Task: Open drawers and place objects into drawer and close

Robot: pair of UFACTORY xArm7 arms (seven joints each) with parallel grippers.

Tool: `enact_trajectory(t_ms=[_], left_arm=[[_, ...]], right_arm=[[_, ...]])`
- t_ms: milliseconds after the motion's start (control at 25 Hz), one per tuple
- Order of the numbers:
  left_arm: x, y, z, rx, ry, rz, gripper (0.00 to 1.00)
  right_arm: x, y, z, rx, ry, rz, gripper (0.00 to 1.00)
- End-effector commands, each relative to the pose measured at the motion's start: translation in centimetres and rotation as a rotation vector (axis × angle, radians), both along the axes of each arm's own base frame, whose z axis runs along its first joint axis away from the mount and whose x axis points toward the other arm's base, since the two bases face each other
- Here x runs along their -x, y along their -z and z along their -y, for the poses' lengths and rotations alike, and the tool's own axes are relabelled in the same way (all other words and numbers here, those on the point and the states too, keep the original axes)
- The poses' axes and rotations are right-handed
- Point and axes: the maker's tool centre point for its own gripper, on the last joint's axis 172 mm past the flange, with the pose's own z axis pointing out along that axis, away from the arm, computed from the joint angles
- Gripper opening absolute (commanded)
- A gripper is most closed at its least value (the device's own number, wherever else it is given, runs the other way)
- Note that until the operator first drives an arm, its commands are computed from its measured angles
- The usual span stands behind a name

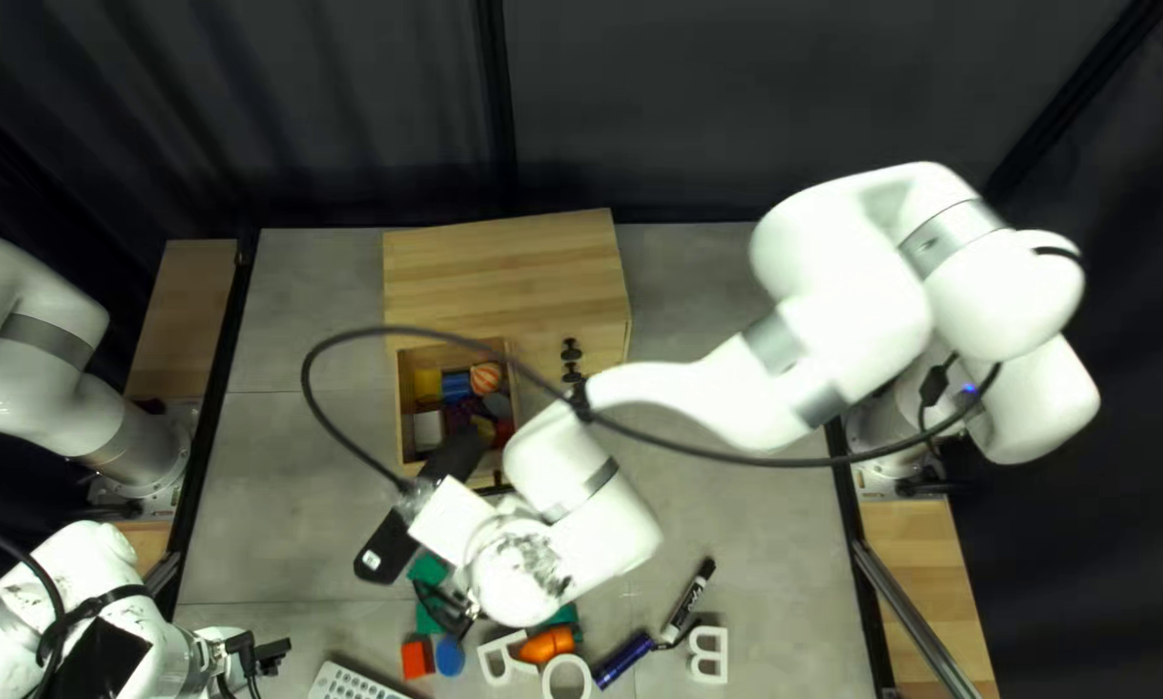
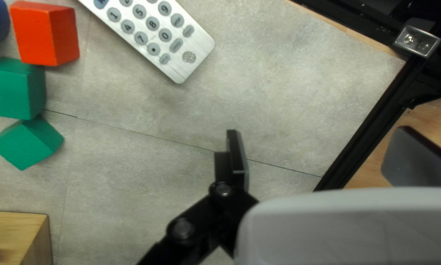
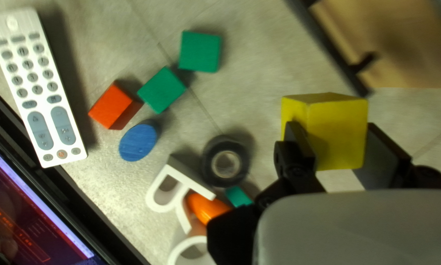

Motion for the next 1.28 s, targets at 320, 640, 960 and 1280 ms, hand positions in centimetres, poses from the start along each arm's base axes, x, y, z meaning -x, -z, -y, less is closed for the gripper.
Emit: enact_trajectory(t_ms=[320,640,960,1280], left_arm=[[0.0,0.0,0.0,0.000,0.000,0.000,1.00],[0.0,0.0,0.0,0.000,0.000,0.000,1.00],[0.0,0.0,0.0,0.000,0.000,0.000,1.00],[0.0,0.0,0.0,0.000,0.000,0.000,1.00]], right_arm=[[-3.0,-0.1,10.0,0.042,0.039,0.015,0.25],[-5.1,2.5,12.8,0.036,0.045,0.044,1.00],[-2.0,-1.2,8.8,0.064,0.031,0.039,1.00],[5.4,-2.0,0.5,0.084,-0.149,-0.069,1.00]])
